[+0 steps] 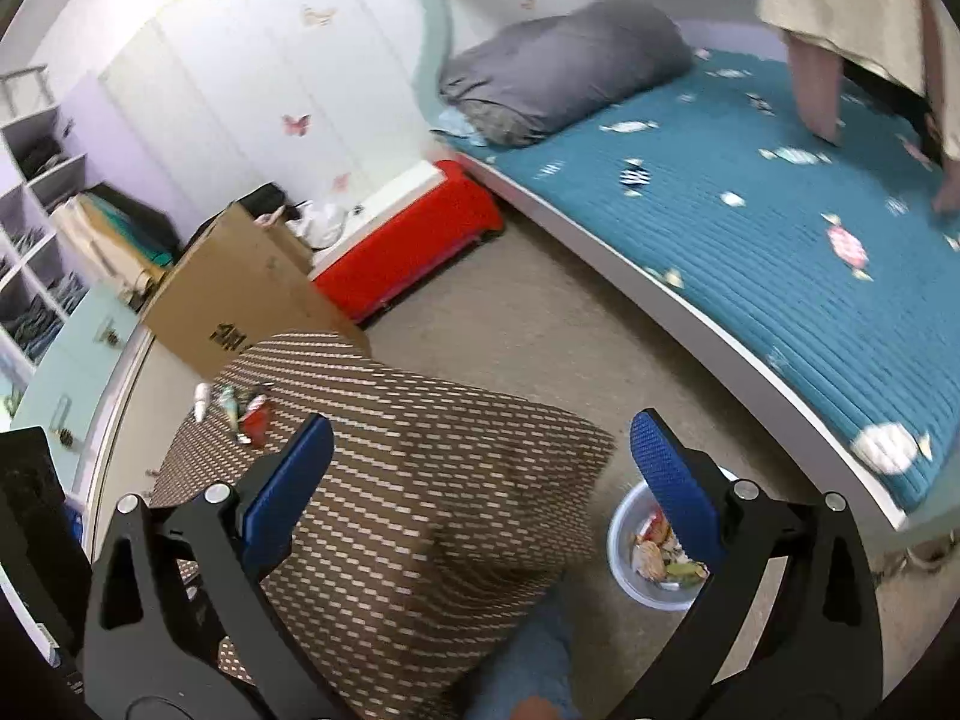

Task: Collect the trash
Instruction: 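Move both open tools back over the table, then grasp the teal toothpaste tube with the left tool while the right tool grasps the red-white wrapper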

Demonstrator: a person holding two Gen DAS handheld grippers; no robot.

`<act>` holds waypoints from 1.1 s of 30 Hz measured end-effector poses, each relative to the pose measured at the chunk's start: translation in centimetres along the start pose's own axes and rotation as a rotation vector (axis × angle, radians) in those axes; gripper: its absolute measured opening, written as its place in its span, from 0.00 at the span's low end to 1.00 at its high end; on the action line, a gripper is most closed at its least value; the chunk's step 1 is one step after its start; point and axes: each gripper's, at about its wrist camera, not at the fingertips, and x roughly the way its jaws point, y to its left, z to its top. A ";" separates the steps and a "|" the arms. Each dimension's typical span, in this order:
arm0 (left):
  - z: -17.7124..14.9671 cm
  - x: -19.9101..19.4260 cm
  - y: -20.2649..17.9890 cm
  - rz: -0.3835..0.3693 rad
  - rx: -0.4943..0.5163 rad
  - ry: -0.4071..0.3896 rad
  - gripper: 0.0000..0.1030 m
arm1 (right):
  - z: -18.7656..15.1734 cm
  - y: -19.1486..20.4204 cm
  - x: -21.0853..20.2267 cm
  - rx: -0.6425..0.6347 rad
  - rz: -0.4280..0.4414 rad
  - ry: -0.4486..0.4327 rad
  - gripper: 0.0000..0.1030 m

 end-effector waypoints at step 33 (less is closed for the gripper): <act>0.7 0.9 23.6 0.320 -0.391 -0.034 0.88 | -2.9 19.8 20.7 -0.487 0.039 0.215 0.66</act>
